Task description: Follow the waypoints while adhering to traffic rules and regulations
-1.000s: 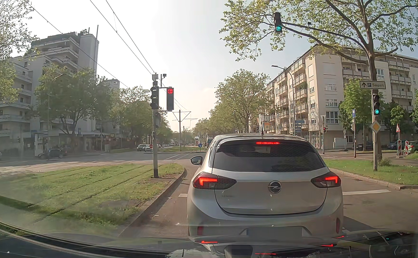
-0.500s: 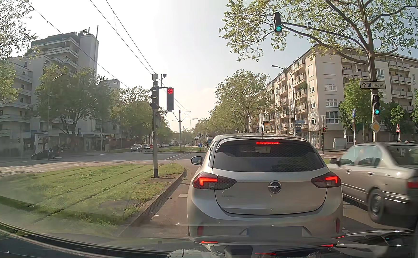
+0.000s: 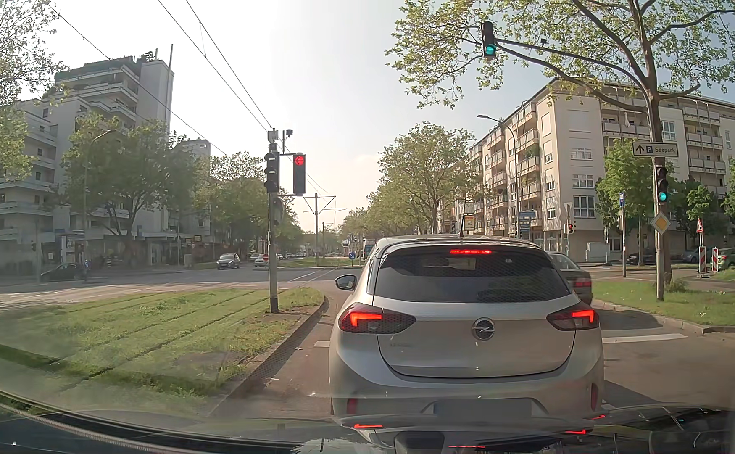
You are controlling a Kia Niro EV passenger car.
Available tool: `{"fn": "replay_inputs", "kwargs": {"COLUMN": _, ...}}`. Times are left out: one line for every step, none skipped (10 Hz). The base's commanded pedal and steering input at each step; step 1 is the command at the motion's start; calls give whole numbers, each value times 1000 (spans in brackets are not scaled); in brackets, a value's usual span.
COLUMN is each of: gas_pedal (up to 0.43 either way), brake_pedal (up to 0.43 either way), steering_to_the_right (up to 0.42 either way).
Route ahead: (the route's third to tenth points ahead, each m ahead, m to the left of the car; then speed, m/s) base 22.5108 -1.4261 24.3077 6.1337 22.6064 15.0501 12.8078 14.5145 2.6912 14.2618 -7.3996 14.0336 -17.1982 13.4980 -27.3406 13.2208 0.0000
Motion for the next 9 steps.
{"fn": "replay_inputs", "kwargs": {"gas_pedal": 0, "brake_pedal": 256, "steering_to_the_right": 8}}
{"fn": "replay_inputs", "kwargs": {"gas_pedal": 0, "brake_pedal": 262, "steering_to_the_right": 8}}
{"fn": "replay_inputs", "kwargs": {"gas_pedal": 0, "brake_pedal": 262, "steering_to_the_right": 8}}
{"fn": "replay_inputs", "kwargs": {"gas_pedal": 0, "brake_pedal": 262, "steering_to_the_right": 8}}
{"fn": "replay_inputs", "kwargs": {"gas_pedal": 0, "brake_pedal": 262, "steering_to_the_right": 8}}
{"fn": "replay_inputs", "kwargs": {"gas_pedal": 0, "brake_pedal": 262, "steering_to_the_right": 8}}
{"fn": "replay_inputs", "kwargs": {"gas_pedal": 0, "brake_pedal": 262, "steering_to_the_right": 8}}
{"fn": "replay_inputs", "kwargs": {"gas_pedal": 0, "brake_pedal": 262, "steering_to_the_right": 8}}
{"fn": "replay_inputs", "kwargs": {"gas_pedal": 0, "brake_pedal": 262, "steering_to_the_right": 8}}
